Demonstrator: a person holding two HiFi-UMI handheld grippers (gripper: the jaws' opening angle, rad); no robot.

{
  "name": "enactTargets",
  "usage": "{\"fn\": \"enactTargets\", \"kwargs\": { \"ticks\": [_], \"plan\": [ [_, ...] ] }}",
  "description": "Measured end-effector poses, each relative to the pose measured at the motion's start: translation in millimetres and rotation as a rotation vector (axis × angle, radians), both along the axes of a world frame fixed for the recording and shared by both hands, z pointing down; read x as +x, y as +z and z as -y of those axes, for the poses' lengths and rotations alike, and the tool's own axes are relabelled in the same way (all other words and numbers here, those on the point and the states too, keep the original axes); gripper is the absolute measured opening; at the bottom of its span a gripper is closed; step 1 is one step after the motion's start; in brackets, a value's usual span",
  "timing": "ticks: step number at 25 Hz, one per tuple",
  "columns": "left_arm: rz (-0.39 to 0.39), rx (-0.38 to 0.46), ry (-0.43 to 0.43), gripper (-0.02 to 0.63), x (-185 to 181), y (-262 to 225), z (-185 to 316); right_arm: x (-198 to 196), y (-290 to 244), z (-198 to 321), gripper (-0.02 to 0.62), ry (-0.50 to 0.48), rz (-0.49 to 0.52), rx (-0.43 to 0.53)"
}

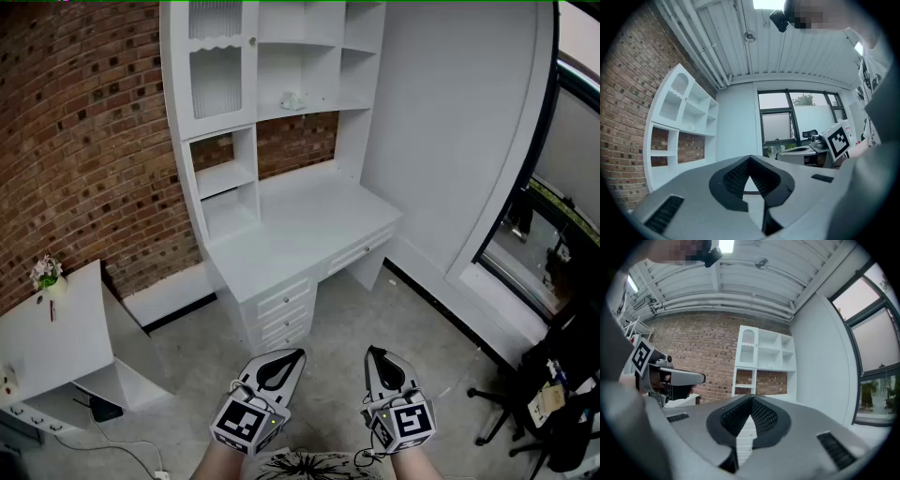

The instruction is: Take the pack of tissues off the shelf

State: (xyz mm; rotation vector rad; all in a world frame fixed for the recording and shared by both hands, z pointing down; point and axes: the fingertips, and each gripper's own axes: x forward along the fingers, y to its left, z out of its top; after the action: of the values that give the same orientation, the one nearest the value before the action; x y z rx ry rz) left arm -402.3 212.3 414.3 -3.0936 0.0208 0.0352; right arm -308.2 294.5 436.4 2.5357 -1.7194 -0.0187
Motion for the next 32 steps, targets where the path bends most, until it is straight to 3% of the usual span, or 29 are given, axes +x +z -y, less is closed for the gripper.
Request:
{"fn": "enactTargets", "kwargs": {
  "ticks": [19, 27, 32],
  "plan": [
    [0.029, -0.028, -0.035, 0.014, 13, 16, 29, 12, 15, 31, 0.006, -0.02, 0.03, -0.043],
    [0.061, -0.049, -0.071, 0.014, 56, 34, 49, 59, 30, 53, 0.006, -0.053, 0.05, -0.065],
    [0.069, -0.057, -0.141, 0.014, 107, 39, 76, 114, 36, 92, 0.006, -0.132, 0.051, -0.072]
  ]
}}
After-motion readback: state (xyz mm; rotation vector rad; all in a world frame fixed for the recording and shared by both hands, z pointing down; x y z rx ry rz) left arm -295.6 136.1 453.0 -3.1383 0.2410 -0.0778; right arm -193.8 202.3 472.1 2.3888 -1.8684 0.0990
